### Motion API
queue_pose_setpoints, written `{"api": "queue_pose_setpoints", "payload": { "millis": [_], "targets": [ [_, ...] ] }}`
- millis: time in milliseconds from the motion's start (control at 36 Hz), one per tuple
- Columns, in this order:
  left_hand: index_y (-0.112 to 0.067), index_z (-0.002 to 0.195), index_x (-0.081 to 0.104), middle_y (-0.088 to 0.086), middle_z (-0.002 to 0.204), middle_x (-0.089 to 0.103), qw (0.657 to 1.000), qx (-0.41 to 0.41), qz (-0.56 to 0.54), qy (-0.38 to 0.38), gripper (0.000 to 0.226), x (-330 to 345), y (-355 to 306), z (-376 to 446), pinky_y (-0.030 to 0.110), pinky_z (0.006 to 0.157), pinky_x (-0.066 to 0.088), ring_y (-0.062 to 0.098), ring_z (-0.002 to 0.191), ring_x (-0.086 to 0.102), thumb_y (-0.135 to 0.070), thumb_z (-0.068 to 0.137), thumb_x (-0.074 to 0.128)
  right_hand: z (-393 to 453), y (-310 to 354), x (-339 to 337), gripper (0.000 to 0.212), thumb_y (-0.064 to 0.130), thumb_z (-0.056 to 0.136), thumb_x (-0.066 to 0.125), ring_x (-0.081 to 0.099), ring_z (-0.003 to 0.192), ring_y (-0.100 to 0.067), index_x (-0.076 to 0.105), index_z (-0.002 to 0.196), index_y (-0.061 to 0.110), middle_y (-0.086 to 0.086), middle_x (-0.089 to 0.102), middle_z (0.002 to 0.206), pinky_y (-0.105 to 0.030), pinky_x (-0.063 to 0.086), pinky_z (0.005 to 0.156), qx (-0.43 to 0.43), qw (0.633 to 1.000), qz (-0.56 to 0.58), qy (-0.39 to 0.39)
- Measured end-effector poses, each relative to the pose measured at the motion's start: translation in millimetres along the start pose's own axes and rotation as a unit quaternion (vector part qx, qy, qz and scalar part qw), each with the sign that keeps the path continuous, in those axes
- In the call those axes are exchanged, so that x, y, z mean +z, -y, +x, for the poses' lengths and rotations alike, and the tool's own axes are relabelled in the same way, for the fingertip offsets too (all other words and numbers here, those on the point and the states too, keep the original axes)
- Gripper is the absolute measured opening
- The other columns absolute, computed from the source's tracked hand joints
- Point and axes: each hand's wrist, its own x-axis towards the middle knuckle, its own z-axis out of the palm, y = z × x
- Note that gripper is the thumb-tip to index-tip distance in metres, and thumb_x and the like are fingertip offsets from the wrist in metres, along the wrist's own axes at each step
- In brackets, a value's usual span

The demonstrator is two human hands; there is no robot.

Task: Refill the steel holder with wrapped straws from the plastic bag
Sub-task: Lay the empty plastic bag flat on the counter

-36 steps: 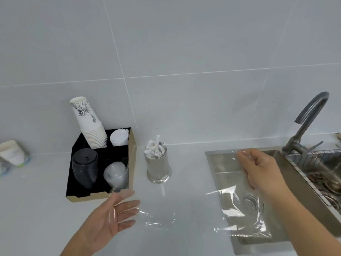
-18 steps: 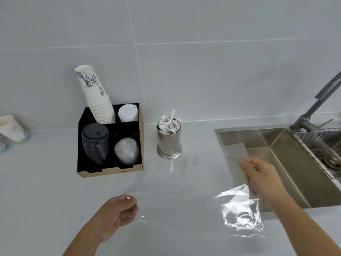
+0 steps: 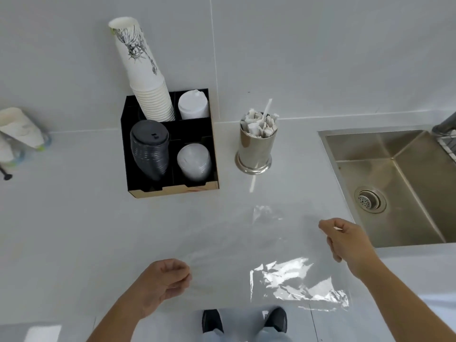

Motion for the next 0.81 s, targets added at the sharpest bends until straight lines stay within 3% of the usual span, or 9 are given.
{"api": "queue_pose_setpoints", "payload": {
  "millis": [111,194,250,333,417,528,694,806],
  "targets": [
    [-0.004,0.082,0.070,0.014,0.078,0.069,1.000,-0.009,-0.018,-0.022,0.005,-15.8,9.7,3.4,0.032,0.071,0.056,0.019,0.066,0.064,-0.004,0.086,0.067,-3.8,-2.1,18.9,0.021,0.021,0.092,0.062,0.036,0.034,-0.017,0.065,0.078,0.005,-0.010,0.050,0.047,-0.024,0.033,0.043,0.013,1.000,0.009,0.009],
    [-0.003,0.086,0.069,0.012,0.077,0.071,0.998,-0.012,-0.028,-0.047,0.003,-25.5,16.5,6.9,0.032,0.072,0.056,0.020,0.069,0.066,-0.004,0.087,0.066,-6.2,-3.3,31.8,0.020,0.020,0.091,0.062,0.037,0.038,-0.016,0.065,0.084,0.002,-0.011,0.052,0.050,-0.027,0.035,0.048,0.030,0.999,0.030,0.025],
    [-0.004,0.086,0.067,0.010,0.073,0.070,0.998,-0.007,-0.027,-0.061,0.003,-30.3,20.4,7.0,0.028,0.064,0.056,0.017,0.065,0.065,-0.003,0.088,0.064,-6.7,-4.3,41.7,0.019,0.022,0.090,0.061,0.040,0.044,-0.021,0.065,0.090,0.003,-0.014,0.056,0.057,-0.031,0.039,0.052,0.048,0.997,0.052,0.044],
    [-0.005,0.082,0.067,0.010,0.069,0.064,0.997,-0.002,-0.035,-0.072,0.008,-36.8,26.2,4.4,0.024,0.054,0.054,0.017,0.059,0.059,-0.002,0.088,0.063,-7.3,-9.0,54.3,0.013,0.021,0.092,0.060,0.050,0.052,-0.026,0.065,0.105,0.019,-0.012,0.062,0.064,-0.038,0.043,0.058,0.077,0.992,0.071,0.074],
    [-0.006,0.083,0.067,0.010,0.068,0.064,0.996,-0.008,-0.048,-0.078,0.007,-45.2,33.8,2.1,0.028,0.061,0.051,0.017,0.058,0.059,-0.002,0.088,0.063,-10.6,-18.0,62.6,0.041,0.004,0.090,0.058,0.054,0.060,-0.029,0.055,0.121,0.030,-0.015,0.064,0.071,-0.040,0.045,0.061,0.084,0.989,0.062,0.101],
    [-0.004,0.087,0.068,0.010,0.070,0.066,0.994,-0.023,-0.049,-0.096,0.004,-57.5,45.1,-1.2,0.026,0.056,0.055,0.016,0.058,0.062,-0.002,0.087,0.065,-21.0,-26.2,75.7,0.057,-0.010,0.087,0.056,0.052,0.059,-0.028,0.050,0.134,0.021,-0.015,0.056,0.069,-0.039,0.052,0.059,0.068,0.994,0.032,0.081],
    [-0.004,0.078,0.071,0.007,0.063,0.067,0.985,0.027,0.007,-0.168,0.008,-73.4,55.1,-9.7,0.030,0.063,0.056,0.015,0.055,0.059,-0.002,0.085,0.068,-26.8,-29.4,100.9,0.053,0.004,0.087,0.065,0.061,0.049,-0.025,0.052,0.132,0.028,-0.011,0.061,0.062,-0.044,0.057,0.070,0.003,0.998,-0.054,0.046],
    [-0.015,0.077,0.073,0.002,0.064,0.069,0.954,0.099,0.121,-0.256,0.004,-87.5,56.4,-11.8,0.031,0.065,0.053,0.020,0.061,0.062,-0.016,0.081,0.076,-26.7,-28.4,114.0,0.047,0.012,0.087,0.065,0.068,0.061,-0.025,0.054,0.130,0.027,-0.007,0.069,0.077,-0.032,0.054,0.066,-0.042,0.993,-0.108,0.028]
  ]
}}
